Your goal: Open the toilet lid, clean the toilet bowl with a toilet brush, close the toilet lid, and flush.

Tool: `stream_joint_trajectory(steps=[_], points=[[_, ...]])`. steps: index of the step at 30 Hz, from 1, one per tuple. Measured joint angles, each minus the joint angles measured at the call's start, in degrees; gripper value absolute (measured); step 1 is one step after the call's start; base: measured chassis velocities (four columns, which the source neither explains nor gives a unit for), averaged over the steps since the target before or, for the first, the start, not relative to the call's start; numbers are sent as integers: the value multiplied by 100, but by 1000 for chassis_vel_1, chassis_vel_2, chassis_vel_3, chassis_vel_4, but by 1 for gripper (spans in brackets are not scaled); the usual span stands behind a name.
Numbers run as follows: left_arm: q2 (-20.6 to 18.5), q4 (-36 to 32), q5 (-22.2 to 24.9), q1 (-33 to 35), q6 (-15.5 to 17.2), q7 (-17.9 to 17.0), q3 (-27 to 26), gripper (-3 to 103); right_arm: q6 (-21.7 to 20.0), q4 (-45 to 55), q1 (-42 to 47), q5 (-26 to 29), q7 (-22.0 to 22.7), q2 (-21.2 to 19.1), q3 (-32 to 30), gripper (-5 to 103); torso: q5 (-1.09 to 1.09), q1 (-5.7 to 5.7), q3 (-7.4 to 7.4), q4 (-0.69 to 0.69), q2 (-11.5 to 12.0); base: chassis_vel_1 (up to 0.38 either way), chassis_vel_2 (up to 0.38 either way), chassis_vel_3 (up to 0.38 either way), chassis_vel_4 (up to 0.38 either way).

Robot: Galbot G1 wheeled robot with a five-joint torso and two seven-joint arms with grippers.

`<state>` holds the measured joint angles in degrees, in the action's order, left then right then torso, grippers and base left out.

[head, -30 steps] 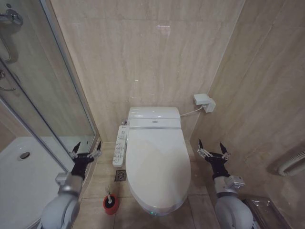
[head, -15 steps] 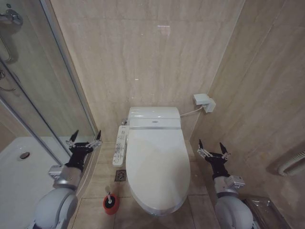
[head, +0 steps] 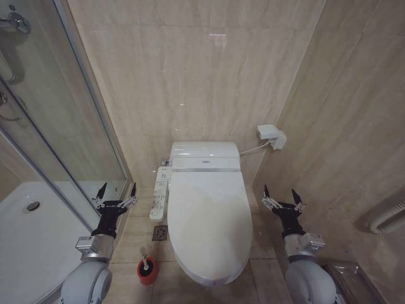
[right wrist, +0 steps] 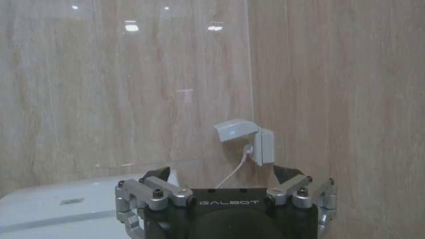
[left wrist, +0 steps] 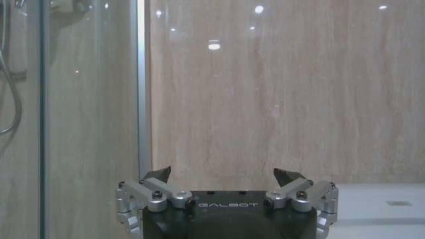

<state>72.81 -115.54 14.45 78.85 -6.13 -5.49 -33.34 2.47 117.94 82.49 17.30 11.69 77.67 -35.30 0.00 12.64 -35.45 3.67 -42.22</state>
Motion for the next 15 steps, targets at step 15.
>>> stream_joint_trajectory(steps=[15], points=[[50, 115, -7, -67, -5, 98, 29, 100, -1, 0, 0, 0, 0, 0, 0, 100, 0, 0, 0, -1, 0, 0, 0, 0, 0]])
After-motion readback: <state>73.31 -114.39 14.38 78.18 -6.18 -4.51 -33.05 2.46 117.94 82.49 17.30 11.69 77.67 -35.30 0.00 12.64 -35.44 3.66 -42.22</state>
